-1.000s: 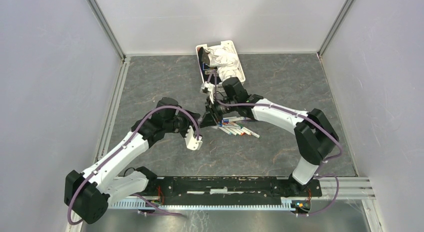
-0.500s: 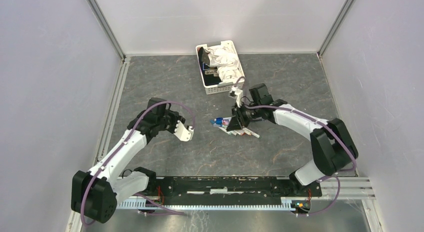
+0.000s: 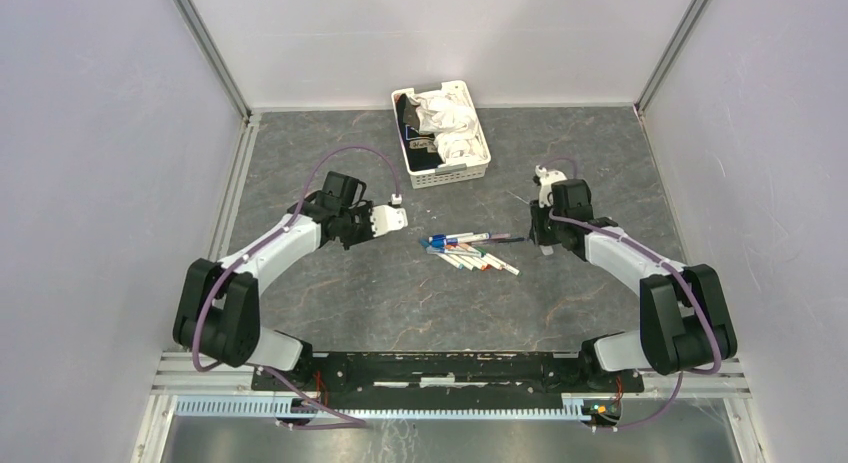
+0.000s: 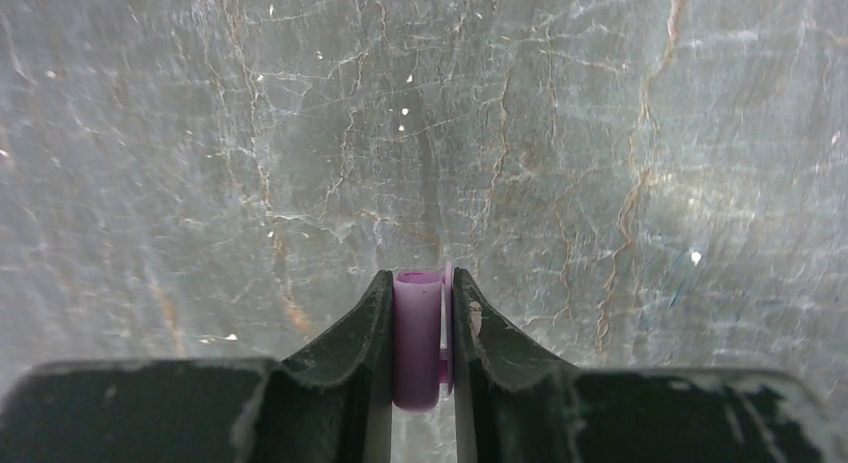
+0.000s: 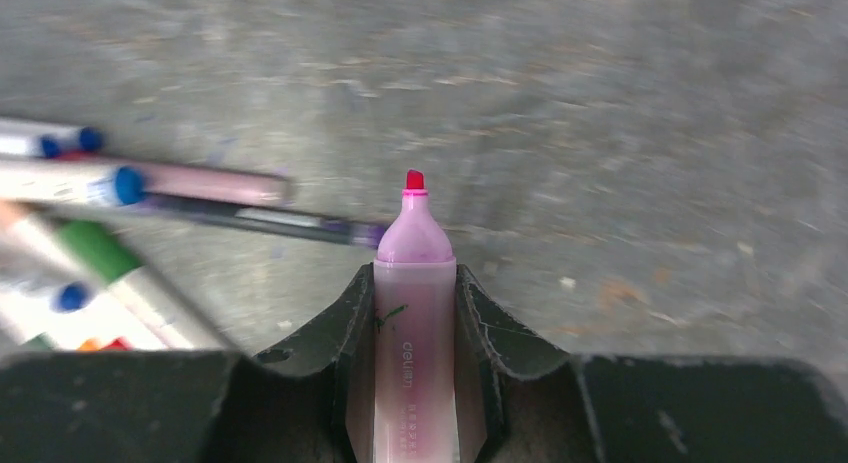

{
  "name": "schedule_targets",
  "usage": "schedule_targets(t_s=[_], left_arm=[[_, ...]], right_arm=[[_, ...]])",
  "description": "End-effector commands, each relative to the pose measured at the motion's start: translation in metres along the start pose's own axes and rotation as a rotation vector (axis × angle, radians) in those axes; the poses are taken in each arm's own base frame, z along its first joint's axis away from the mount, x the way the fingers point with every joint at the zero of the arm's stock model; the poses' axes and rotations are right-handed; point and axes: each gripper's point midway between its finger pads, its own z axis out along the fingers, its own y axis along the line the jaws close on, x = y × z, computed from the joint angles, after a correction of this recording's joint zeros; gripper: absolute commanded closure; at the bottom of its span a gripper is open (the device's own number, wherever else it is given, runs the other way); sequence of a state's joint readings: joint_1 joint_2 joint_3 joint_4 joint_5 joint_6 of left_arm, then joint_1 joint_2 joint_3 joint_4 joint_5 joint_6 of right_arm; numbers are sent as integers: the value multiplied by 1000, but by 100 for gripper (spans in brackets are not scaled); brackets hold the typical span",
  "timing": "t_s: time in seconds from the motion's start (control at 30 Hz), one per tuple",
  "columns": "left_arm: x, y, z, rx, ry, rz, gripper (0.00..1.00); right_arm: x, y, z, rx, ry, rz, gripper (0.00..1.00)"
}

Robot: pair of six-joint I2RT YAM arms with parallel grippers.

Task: Open the pen caps

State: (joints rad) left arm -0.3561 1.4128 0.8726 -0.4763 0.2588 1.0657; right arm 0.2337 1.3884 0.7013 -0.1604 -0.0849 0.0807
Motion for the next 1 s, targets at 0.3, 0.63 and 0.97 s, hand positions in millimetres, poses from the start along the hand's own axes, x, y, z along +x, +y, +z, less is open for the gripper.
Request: schedule_targets(t_s=[0.3,0.63,0.97], left_arm=[[8,-9,35,-10,4,-220,86],[7,-24,50,33,0,-247,66],[-10,-13,27,30,-26,-258,18]], right_arm=[[9,-71,16,333,3,11,81],[18,-70,19,326,27,33,61],[-46,-48,-6,228,-134,19,41]])
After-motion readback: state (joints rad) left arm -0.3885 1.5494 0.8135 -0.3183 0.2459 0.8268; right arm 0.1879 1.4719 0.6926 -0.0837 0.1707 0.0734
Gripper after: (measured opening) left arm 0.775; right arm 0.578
